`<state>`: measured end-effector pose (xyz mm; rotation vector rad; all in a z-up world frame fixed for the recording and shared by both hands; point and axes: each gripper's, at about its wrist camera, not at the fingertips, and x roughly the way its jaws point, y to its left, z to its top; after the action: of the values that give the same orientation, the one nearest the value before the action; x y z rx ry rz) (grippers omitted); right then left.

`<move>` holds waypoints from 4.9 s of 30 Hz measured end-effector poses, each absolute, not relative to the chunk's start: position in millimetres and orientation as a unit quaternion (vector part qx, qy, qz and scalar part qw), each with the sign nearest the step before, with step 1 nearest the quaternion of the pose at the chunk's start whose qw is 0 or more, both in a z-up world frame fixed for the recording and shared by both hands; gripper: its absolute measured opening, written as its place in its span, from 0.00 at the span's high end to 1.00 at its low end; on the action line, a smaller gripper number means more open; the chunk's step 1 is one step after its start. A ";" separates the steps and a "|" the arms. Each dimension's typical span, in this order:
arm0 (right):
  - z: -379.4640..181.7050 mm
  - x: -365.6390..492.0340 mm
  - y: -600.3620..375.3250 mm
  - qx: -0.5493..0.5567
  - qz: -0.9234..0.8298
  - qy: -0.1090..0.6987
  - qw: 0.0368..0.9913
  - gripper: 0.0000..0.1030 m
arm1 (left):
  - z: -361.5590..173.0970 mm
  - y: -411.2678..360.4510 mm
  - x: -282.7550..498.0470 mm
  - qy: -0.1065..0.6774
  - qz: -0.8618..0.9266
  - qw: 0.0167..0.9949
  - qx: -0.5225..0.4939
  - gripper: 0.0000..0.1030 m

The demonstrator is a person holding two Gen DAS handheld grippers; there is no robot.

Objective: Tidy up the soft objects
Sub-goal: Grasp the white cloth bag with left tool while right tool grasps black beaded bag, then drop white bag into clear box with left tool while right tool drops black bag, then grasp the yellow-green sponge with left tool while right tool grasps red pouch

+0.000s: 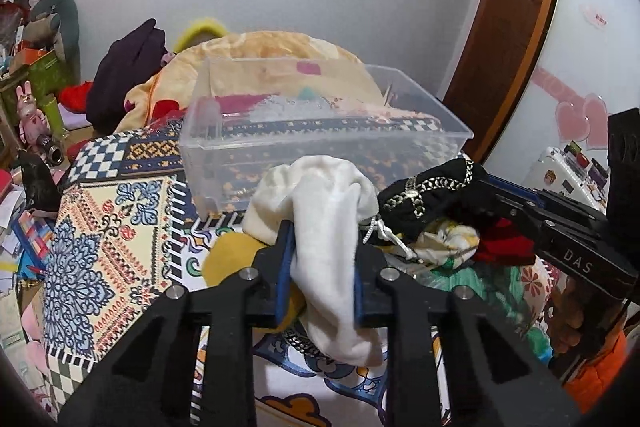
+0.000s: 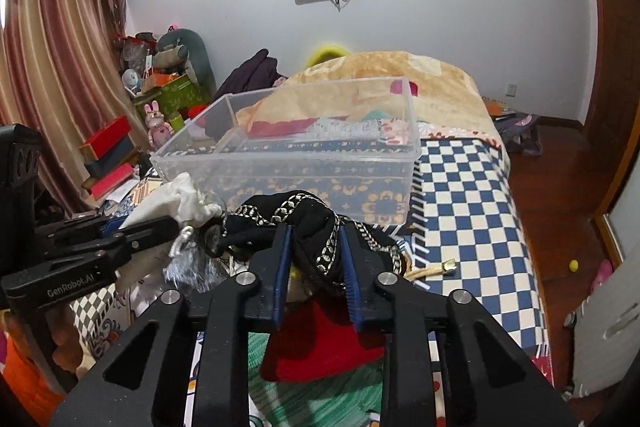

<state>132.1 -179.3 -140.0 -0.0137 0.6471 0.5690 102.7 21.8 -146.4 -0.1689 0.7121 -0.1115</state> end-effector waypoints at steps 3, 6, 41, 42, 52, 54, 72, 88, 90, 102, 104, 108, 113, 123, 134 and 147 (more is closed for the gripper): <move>-131.8 129.4 -183.5 -0.001 0.274 0.299 0.914 0.83 | -136.3 26.2 98.8 0.332 -0.055 0.938 -0.086 0.79; -121.2 125.8 -186.4 0.000 0.269 0.283 0.921 0.83 | -124.0 28.0 94.3 0.316 -0.053 0.943 -0.087 0.79; -73.2 184.2 -146.3 -0.018 0.247 0.219 0.944 0.84 | -84.3 59.7 198.8 0.306 -0.007 0.949 -0.075 0.80; -76.2 187.7 -143.6 -0.024 0.245 0.225 0.943 0.84 | -87.9 58.2 203.4 0.314 -0.007 0.947 -0.072 0.80; -108.9 212.5 -134.2 -0.058 0.242 0.300 0.921 0.84 | -126.1 47.7 236.1 0.384 -0.015 0.922 -0.040 0.80; -112.9 214.2 -135.1 -0.056 0.248 0.313 0.915 0.84 | -131.3 44.4 239.2 0.393 -0.017 0.919 -0.033 0.80; -97.1 203.8 -143.5 -0.043 0.262 0.317 0.910 0.62 | -108.6 38.7 216.6 0.367 -0.030 0.929 -0.020 0.46; -60.7 148.5 -175.8 -0.043 0.254 0.224 0.940 0.30 | -54.0 42.2 131.2 0.273 -0.025 0.962 -0.018 0.19; -67.1 143.2 -180.6 -0.046 0.247 0.228 0.941 0.30 | -56.1 42.6 122.7 0.273 -0.025 0.962 -0.014 0.18; -127.5 130.5 -202.5 -0.040 0.226 0.321 0.919 0.29 | -118.2 51.5 94.5 0.343 -0.008 0.939 -0.016 0.17; -136.7 129.5 -206.4 -0.037 0.220 0.336 0.915 0.29 | -132.2 51.9 93.0 0.360 -0.005 0.933 -0.019 0.17; -153.0 127.5 -211.7 -0.021 0.215 0.360 0.908 0.29 | -153.1 55.8 86.0 0.377 0.000 0.926 -0.037 0.17; -166.8 126.9 -214.4 0.004 0.227 0.386 0.894 0.29 | -171.2 56.3 82.9 0.389 0.005 0.919 -0.057 0.27; -179.5 135.7 -203.3 0.022 0.255 0.407 0.877 0.61 | -185.0 48.7 88.4 0.403 -0.014 0.913 -0.066 0.51; -163.2 130.8 -204.6 0.010 0.253 0.364 0.896 0.93 | -179.9 49.5 84.0 0.398 -0.013 0.915 -0.069 0.72; -116.4 119.6 -214.4 0.011 0.245 0.288 0.926 0.95 | -136.7 58.8 76.3 0.341 -0.009 0.937 -0.074 0.72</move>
<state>119.6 -214.4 -116.4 0.0220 0.5907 0.5020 76.3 58.8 -136.7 -0.1506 0.6966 -0.0184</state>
